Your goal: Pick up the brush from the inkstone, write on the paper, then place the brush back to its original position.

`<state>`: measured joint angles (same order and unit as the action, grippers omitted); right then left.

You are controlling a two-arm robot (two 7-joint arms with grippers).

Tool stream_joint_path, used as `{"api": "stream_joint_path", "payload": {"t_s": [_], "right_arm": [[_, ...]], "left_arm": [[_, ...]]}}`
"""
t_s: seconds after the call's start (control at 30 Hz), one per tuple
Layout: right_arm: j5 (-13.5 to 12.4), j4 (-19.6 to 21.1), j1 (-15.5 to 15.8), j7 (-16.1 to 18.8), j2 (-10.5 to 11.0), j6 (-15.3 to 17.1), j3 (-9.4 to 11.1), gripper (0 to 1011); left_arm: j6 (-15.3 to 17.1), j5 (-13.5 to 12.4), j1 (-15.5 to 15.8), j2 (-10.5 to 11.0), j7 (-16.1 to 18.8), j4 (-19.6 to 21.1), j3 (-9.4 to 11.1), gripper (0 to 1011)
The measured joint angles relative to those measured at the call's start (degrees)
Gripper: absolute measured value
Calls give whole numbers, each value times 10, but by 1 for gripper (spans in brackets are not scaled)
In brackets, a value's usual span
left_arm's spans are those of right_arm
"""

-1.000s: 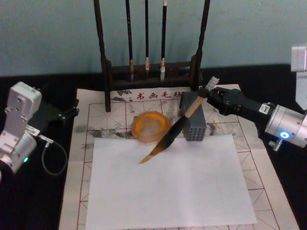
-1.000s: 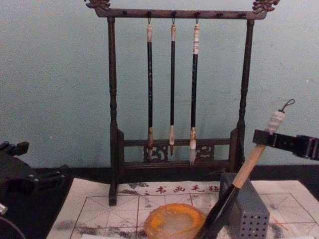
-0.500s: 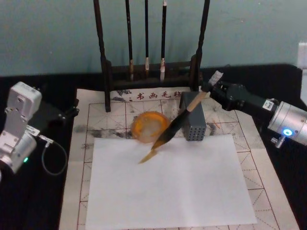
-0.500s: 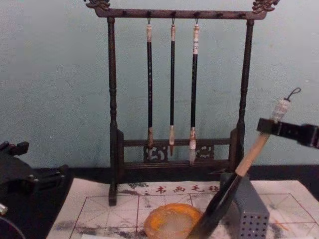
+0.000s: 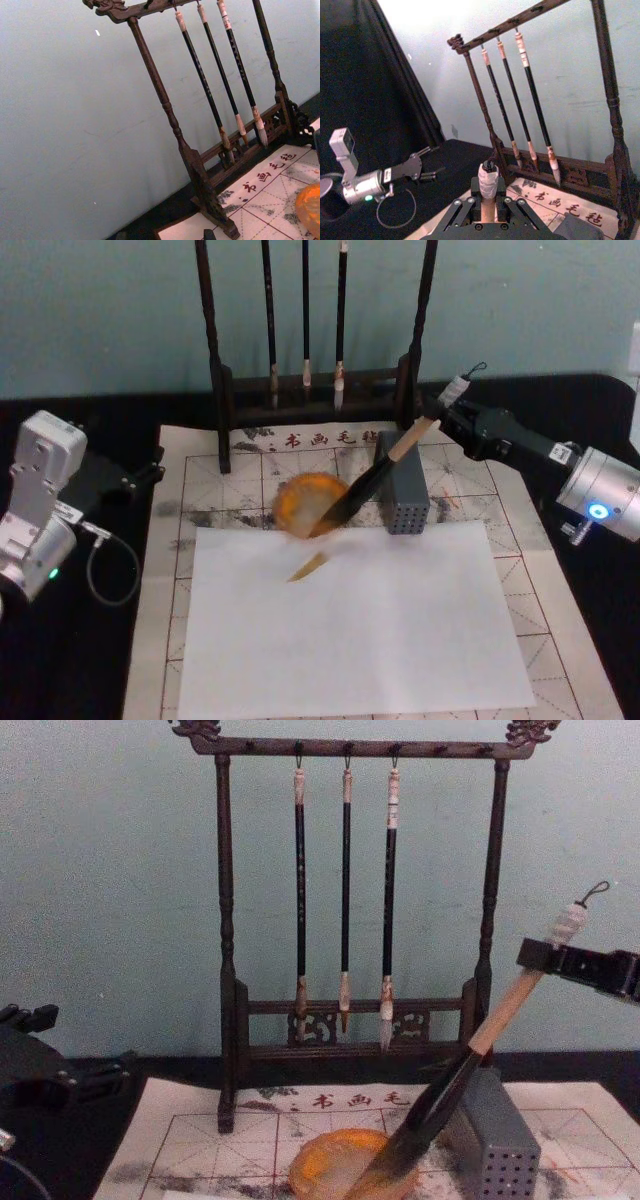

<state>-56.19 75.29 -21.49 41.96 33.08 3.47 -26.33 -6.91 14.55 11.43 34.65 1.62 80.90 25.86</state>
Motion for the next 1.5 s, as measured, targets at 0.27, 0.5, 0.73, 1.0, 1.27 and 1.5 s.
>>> {"api": "stream_joint_path", "payload": {"t_s": [0.27,0.5,0.73,1.0,1.27,1.5], "right_arm": [[-33,-16,0,-25,-25,12,11,182],[-46,-35,-5,-52,-47,11,16,182],[-58,-61,-10,-77,-72,9,23,182],[-58,-86,-19,-85,-87,6,23,182],[-54,-105,-23,-86,-98,8,24,182],[-56,-111,-25,-86,-102,16,25,182]], "left_arm": [[0,0,0,0,0,0,0,1001],[0,0,0,0,0,0,0,1001],[0,0,0,0,0,0,0,1001],[0,0,0,0,0,0,0,1001],[0,0,0,0,0,0,0,1001],[0,0,0,0,0,0,0,1001]]}}
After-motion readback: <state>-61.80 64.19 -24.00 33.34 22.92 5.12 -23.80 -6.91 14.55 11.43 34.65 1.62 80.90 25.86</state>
